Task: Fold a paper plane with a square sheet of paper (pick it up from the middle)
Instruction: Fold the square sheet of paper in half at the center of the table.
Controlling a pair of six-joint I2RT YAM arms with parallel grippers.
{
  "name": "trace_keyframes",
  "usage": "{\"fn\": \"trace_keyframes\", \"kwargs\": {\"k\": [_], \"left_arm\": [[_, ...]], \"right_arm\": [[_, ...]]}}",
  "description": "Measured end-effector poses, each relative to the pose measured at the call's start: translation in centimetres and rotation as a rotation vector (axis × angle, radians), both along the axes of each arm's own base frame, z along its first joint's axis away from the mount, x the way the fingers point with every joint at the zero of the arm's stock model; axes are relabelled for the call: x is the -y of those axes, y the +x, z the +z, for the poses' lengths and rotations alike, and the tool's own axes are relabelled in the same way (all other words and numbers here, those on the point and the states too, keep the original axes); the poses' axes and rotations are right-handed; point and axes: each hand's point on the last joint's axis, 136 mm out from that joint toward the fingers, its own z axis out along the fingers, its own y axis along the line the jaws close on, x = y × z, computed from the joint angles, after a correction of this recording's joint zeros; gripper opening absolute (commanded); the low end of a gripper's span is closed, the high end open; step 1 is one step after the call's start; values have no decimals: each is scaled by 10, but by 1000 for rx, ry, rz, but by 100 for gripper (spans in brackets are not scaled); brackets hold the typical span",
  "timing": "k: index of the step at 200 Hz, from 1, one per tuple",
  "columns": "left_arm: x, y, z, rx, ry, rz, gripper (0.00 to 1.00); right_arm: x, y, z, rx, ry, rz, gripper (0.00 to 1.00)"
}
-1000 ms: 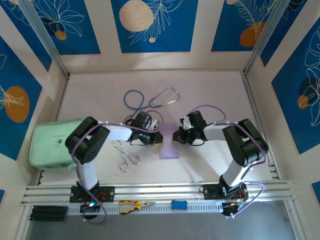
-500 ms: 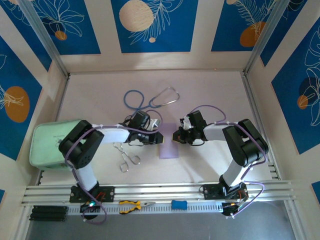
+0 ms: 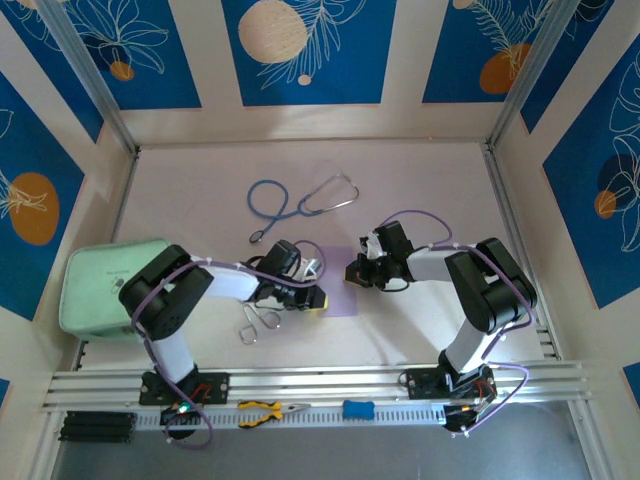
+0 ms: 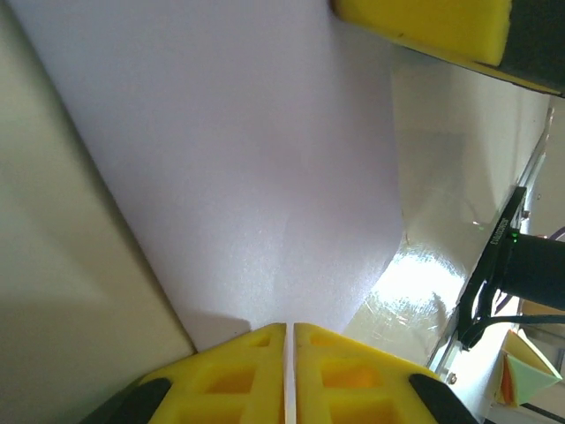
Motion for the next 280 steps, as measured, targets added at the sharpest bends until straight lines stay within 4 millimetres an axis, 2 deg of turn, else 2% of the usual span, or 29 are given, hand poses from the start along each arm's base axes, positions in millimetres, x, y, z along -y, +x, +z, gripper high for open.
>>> {"fn": "trace_keyframes", "kwargs": {"k": [39, 84, 106, 144, 171, 202, 237, 280], "left_arm": [[-5, -4, 1, 9, 15, -3, 13], [-18, -17, -1, 10, 113, -30, 13], [-23, -20, 5, 20, 135, -24, 13], [-13, -10, 25, 53, 91, -7, 15], [-2, -4, 30, 56, 64, -11, 16], [6, -10, 19, 19, 73, -41, 17], [-4, -22, 4, -27, 136, -68, 16], [-12, -30, -3, -24, 172, -101, 15]], "right_arm": [[0, 0, 0, -1, -1, 0, 0], [0, 0, 0, 0, -1, 0, 0], [0, 0, 0, -1, -1, 1, 0], [0, 0, 0, 0, -3, 1, 0], [0, 0, 0, 0, -3, 1, 0], [-1, 0, 0, 1, -3, 2, 0], [-1, 0, 0, 2, -4, 4, 0], [0, 0, 0, -5, -11, 2, 0]]}}
